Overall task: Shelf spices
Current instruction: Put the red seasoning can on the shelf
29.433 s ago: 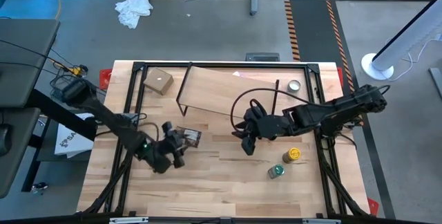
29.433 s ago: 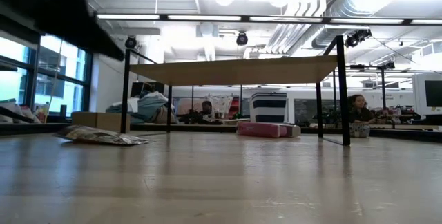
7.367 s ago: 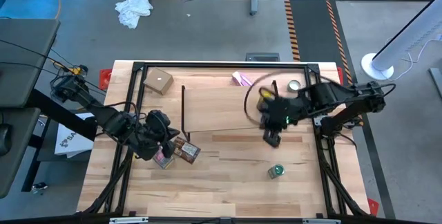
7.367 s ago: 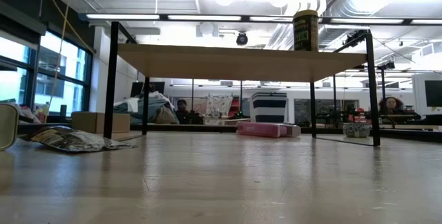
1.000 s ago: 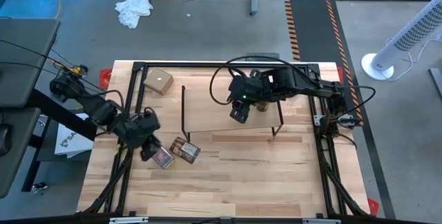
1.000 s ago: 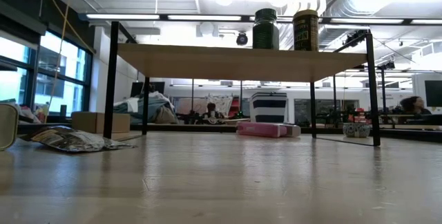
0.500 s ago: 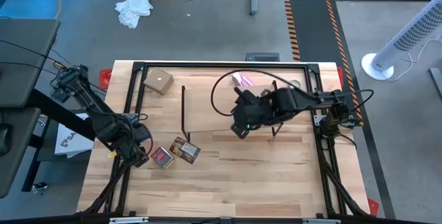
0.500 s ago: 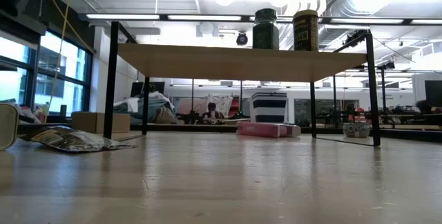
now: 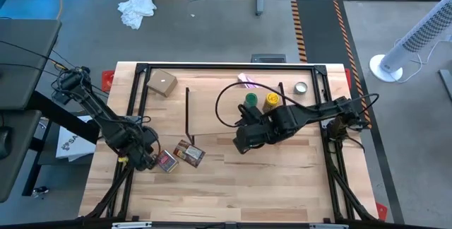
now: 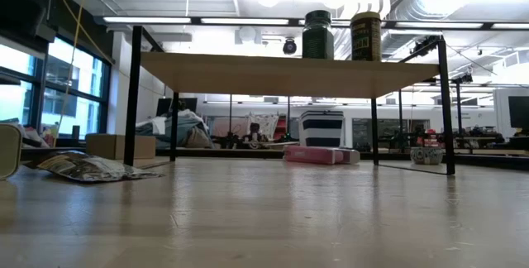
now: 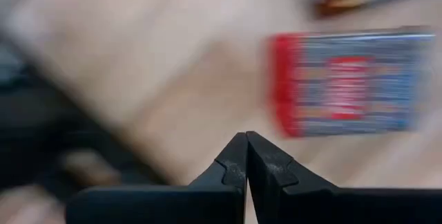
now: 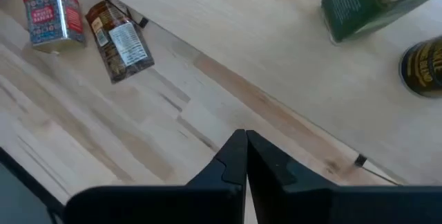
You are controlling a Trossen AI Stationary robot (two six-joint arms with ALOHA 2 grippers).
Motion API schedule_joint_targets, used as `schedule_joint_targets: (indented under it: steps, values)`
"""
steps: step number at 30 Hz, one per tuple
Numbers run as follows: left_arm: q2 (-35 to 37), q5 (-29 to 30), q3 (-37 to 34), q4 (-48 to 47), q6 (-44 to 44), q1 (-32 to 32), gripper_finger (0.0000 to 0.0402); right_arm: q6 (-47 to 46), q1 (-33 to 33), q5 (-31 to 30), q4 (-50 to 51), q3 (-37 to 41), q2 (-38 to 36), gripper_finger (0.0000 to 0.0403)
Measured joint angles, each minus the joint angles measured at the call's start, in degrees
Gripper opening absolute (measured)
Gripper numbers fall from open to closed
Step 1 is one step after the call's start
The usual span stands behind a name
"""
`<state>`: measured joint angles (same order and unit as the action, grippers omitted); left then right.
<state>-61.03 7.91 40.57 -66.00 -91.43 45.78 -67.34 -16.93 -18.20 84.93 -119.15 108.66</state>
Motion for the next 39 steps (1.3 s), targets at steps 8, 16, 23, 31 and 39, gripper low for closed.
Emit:
schedule_joint_targets:
  steps: [8,16,23,31,39]
  values:
    - [-5.71,3.10,-1.35,2.41,-8.18,-0.60,0.0001,-1.15,-1.54,-1.73,0.10,0.00,0.00,0.0001]
    - [-13.73,1.90,-1.33,8.48,-11.82,-0.83,0.0000,3.36,-1.97,-2.73,0.13,0.01,0.00,0.0000]
    - [-20.90,0.33,-0.55,25.31,-19.21,-0.83,0.0000,6.35,-4.23,-2.71,4.62,0.00,0.00,0.0000]
    - [-28.11,4.96,5.50,33.31,-20.18,-3.29,0.0000,8.72,-8.84,0.17,5.08,0.02,-0.44,0.0000]
    - [-34.96,6.86,11.40,42.09,-9.24,-10.93,0.0000,1.65,-13.58,0.20,5.07,0.02,-0.42,0.0000]
